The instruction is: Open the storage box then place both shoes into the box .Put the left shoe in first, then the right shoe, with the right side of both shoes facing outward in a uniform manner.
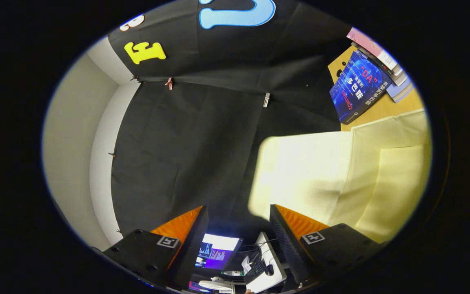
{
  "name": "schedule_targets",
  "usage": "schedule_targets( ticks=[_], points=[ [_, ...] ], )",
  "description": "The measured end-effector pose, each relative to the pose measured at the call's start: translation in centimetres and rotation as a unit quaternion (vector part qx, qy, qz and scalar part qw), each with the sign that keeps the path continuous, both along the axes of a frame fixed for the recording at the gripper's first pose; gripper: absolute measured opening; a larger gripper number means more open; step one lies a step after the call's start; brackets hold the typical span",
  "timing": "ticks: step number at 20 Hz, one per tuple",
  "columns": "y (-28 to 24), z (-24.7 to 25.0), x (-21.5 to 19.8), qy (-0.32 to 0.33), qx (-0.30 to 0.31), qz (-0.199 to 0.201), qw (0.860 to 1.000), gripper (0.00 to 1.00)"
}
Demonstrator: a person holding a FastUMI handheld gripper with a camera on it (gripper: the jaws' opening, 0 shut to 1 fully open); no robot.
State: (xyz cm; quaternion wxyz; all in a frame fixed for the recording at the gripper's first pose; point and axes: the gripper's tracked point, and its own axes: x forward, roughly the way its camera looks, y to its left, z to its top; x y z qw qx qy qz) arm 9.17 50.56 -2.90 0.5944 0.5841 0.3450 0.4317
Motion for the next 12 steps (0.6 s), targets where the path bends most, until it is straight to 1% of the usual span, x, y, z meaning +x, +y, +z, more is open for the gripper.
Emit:
schedule_targets(
  ticks=[4, 5, 8, 12],
  points=[
    [-2.1, 0.3, -0.6, -0.013, -0.002, -0.021, 1.0, 0.94],
    [-2.9, 0.0, -0.7, -0.023, -0.013, -0.029, 0.999, 0.94],
    [-5.6, -1.9, -2.5, -0.059, -0.068, -0.037, 0.995, 0.94],
    [-11.0, -4.2, -5.6, -0.113, -0.154, -0.065, 0.979, 0.94]
  ],
)
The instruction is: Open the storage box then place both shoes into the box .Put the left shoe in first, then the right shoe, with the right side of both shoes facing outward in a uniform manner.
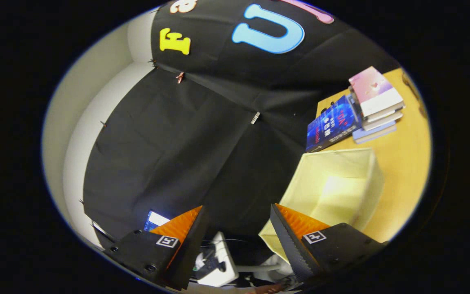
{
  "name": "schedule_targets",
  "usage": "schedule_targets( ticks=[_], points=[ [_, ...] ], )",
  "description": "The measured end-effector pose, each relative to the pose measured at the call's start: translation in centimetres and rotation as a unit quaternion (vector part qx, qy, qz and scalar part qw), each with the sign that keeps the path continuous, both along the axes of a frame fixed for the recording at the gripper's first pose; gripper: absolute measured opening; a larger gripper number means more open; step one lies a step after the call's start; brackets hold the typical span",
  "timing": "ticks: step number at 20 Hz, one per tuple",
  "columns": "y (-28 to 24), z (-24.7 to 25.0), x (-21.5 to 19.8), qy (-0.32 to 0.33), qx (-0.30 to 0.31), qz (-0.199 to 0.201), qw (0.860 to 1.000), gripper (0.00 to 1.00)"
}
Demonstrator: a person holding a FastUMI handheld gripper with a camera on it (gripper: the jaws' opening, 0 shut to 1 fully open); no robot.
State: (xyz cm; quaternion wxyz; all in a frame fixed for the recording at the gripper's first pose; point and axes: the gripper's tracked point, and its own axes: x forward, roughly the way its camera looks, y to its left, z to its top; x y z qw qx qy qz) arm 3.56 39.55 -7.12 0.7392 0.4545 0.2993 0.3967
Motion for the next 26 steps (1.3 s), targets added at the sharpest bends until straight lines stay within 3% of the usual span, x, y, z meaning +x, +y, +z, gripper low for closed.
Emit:
schedule_targets(
  ticks=[2, 5, 8, 13, 17, 20, 26],
  points=[
    [-2.8, -2.5, -2.0, -0.02, -0.066, -0.011, 0.998, 0.95],
    [-7.7, -6.4, -4.2, -0.039, -0.177, -0.037, 0.983, 0.96],
    [-12.5, -10.5, -6.7, -0.005, -0.256, -0.061, 0.965, 0.96],
    [-20.9, -18.5, -10.8, 0.056, -0.391, -0.089, 0.914, 0.97],
    [-24.3, -22.7, -12.1, 0.087, -0.442, -0.103, 0.887, 0.97],
    [-26.1, -25.3, -11.9, 0.099, -0.477, -0.109, 0.866, 0.86],
    [-26.5, -29.8, -9.9, 0.103, -0.516, -0.103, 0.844, 0.7]
  ],
)
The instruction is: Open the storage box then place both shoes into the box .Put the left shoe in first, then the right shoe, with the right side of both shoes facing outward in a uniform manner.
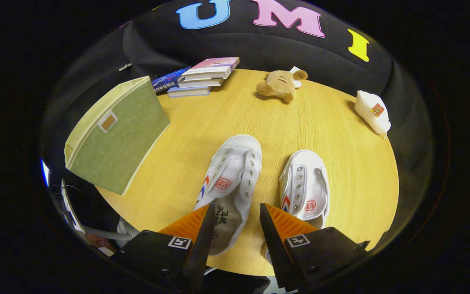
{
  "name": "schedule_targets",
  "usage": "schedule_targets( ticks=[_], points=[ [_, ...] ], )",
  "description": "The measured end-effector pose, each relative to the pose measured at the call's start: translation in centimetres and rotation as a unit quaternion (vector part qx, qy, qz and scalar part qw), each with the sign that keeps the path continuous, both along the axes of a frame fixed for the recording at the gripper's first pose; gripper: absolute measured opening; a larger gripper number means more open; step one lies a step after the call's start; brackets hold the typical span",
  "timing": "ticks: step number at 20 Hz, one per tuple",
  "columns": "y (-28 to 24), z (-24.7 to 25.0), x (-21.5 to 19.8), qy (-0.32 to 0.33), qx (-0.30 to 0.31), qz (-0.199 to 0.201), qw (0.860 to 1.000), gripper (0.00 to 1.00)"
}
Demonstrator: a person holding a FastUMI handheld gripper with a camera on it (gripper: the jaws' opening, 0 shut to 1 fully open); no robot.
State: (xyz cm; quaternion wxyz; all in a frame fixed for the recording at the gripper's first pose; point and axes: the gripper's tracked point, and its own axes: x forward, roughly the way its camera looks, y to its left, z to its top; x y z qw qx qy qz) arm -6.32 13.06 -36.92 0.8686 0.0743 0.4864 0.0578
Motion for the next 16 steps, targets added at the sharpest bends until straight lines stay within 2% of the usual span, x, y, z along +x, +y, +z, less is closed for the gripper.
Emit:
schedule_targets(
  ticks=[3, 5, 6, 7, 8, 10, 12, 14, 16],
  points=[
    [-0.8, -1.8, 1.2, -0.006, -0.032, -0.004, 0.999, 0.66],
    [-1.2, -2.5, 2.0, -0.014, -0.046, -0.019, 0.999, 0.59],
    [-1.2, -2.9, 2.4, -0.015, -0.044, -0.029, 0.999, 0.5],
    [-0.7, -3.1, 2.8, -0.013, -0.033, -0.038, 0.999, 0.45],
    [-0.6, -3.3, 3.1, -0.011, -0.034, -0.051, 0.998, 0.35],
    [-1.5, -3.8, 3.2, -0.006, -0.056, -0.07, 0.996, 0.22],
    [-1.5, -3.5, 3.5, -0.013, -0.044, -0.085, 0.995, 0.07],
    [-1.2, -3.0, 3.5, -0.015, -0.012, -0.104, 0.994, 0.06],
    [-1.3, -2.2, 3.7, -0.017, -0.006, -0.11, 0.994, 0.05]
  ],
)
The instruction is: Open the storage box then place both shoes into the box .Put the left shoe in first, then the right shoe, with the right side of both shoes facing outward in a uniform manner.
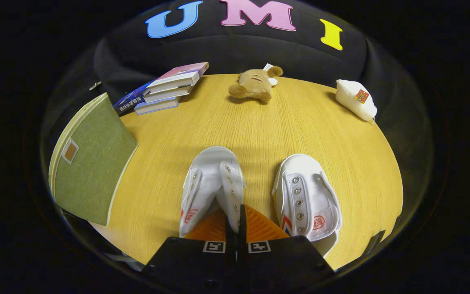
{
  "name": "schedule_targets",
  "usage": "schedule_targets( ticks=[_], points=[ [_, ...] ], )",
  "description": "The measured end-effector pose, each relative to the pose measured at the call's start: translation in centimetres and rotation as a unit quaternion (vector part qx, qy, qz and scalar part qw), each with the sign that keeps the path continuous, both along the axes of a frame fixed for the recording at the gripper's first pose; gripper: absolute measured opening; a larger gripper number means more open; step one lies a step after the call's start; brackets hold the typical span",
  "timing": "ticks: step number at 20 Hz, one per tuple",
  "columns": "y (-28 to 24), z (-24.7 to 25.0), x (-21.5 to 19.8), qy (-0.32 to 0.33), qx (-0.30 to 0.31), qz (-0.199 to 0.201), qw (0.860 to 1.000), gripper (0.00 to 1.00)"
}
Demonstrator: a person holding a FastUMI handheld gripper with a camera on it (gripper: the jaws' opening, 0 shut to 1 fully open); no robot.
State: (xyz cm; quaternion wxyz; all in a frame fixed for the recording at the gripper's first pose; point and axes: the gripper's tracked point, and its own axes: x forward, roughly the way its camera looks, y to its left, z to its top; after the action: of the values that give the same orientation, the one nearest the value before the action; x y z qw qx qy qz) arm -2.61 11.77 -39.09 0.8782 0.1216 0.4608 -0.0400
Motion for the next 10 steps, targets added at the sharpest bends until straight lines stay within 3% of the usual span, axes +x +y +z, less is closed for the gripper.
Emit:
schedule_targets(
  ticks=[5, 10],
  points=[
    [0.1, 3.3, 0.3, -0.017, 0.026, -0.014, 0.999, 0.05],
    [1.3, 9.9, 1.6, -0.03, 0.062, -0.03, 0.997, 0.05]
  ],
)
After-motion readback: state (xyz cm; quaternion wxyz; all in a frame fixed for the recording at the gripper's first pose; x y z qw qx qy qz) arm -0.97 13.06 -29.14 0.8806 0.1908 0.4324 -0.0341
